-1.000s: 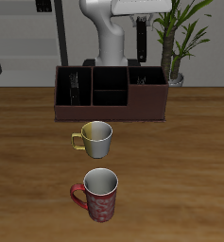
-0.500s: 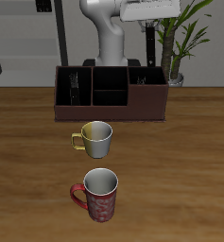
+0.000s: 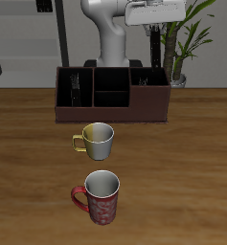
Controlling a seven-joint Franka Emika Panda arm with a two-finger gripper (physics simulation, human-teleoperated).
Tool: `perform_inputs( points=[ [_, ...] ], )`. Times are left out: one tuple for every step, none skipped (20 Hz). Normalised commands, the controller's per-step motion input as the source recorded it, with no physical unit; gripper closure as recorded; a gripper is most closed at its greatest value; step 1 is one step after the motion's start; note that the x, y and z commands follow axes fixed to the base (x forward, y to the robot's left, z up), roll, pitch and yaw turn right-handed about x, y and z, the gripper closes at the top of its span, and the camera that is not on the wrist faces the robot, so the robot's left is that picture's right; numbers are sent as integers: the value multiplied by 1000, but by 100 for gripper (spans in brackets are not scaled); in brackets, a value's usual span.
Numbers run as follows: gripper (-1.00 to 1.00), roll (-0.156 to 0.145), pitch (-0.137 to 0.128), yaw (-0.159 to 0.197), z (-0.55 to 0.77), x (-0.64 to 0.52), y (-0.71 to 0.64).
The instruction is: Place the left black book into the back desk caddy's left compartment and place the yellow book into the back desk caddy's right compartment and place the right black book into the back desk caddy's right compartment
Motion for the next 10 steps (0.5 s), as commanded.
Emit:
perform_inputs(
  points=[
    [100,6,23,-11,-81,24,-56],
    [100,-22,-10,20,-57,-13,-7],
    [100,22,12,54,-110,-50,97],
    [100,2,21,-1,-77,51,-24],
    [100,10,7,20,-71,-12,50],
    [100,4,-1,26,-112,38,-22],
    [100,12,53,19,-236,78,116],
    [100,18,1,63,-251,2,2],
    [100,-19,36,21,-229,98,-44],
    [100,18,43,-30,-169,24,21]
  ],
)
